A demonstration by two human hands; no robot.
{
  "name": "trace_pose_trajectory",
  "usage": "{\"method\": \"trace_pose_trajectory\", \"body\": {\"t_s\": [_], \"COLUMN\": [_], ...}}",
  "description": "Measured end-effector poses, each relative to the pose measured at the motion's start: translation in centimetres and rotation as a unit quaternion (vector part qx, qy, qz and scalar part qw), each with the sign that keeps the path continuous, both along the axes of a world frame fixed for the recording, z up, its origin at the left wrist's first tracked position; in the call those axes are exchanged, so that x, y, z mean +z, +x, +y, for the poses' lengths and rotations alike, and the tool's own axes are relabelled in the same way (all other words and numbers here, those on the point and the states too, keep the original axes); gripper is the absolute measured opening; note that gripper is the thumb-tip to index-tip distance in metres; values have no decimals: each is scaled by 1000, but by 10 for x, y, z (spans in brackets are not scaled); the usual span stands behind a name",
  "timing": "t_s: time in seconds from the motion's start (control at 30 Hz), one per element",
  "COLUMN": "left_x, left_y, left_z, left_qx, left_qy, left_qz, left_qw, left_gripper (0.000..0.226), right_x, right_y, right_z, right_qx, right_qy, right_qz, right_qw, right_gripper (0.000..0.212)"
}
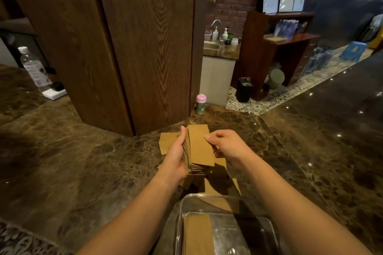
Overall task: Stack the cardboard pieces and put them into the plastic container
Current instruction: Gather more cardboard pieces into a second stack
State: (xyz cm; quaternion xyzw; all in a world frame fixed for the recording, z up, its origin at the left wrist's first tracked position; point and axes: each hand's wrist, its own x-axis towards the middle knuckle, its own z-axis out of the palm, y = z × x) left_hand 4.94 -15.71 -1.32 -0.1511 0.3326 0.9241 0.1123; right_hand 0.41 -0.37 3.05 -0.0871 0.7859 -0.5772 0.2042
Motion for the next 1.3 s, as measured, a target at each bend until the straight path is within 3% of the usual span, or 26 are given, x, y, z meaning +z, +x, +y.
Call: {"method": "trace_pose_trajectory", "body": {"t_s": [0.07, 0.23, 0.27, 0.37, 0.47, 0.73, 1.0, 1.3], "left_x": [-1, -1, -1, 6, 19, 5, 2, 12], "left_y": [-1, 3, 3, 3, 5, 9, 9, 12], "left_z": [2, 5, 5, 5, 11, 10, 24, 28], "left_qx": [-6, 24, 25, -1, -56, -58, -30, -26], "left_qy": [7, -5, -1, -2, 13, -22, -56, -102], "left_qz": [-3, 23, 21, 15, 30, 27, 16, -23], "left_qw": [1000, 999, 999, 1000, 998, 998, 998, 994], "left_gripper": [60, 30, 29, 54, 50, 58, 34, 36], "right_x": [-1, -7, -5, 8, 14, 14, 10, 8], "right_y": [4, 10, 9, 11, 14, 17, 15, 21], "right_z": [-5, -13, -11, 1, 6, 8, 15, 15], "right_qx": [8, -13, -4, 171, 304, 308, 332, 308], "right_qy": [30, 187, 188, 136, 211, 186, 215, 230], "right_qz": [63, 225, 244, 206, 246, 257, 221, 312], "right_qw": [997, 956, 951, 954, 896, 897, 891, 869], "right_gripper": [24, 26, 35, 112, 142, 137, 149, 137]}}
